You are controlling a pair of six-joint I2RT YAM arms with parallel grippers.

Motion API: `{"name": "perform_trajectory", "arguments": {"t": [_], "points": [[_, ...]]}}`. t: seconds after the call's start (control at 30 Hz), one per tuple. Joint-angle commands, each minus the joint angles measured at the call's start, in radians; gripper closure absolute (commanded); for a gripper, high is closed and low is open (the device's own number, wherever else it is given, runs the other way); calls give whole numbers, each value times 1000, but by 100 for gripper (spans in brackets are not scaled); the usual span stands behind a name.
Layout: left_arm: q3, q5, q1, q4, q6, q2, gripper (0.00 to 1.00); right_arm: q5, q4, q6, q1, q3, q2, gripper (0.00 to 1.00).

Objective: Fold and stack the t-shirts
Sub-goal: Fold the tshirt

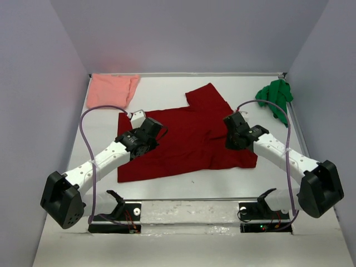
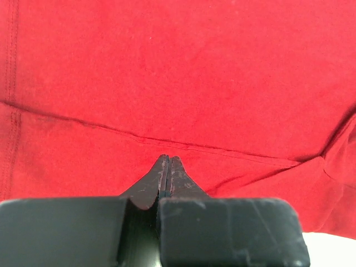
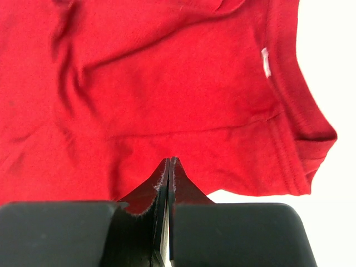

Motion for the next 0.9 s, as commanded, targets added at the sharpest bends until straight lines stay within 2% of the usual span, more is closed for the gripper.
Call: {"name": "perform_trajectory", "arguments": {"t": [0.0, 0.17, 0.37, 0.5, 0.6, 0.87], "points": [[-19, -22, -5, 55, 59, -33, 100, 164, -61, -18, 2, 111, 127, 100], [-1, 56, -5, 150, 134, 4, 100, 215, -78, -50, 2, 239, 275, 100], [21, 79, -5, 201, 197, -12, 100, 157, -22, -111, -18, 309, 296, 100], [16, 65, -5, 207, 222, -28, 100, 154, -35, -128, -81, 328, 334, 100], [18, 59, -5, 204, 223, -29, 100, 83, -36, -105, -149, 310, 338, 100], [47, 65, -5, 210, 230, -23, 100, 106, -71, -76, -184, 314, 414, 100]]}}
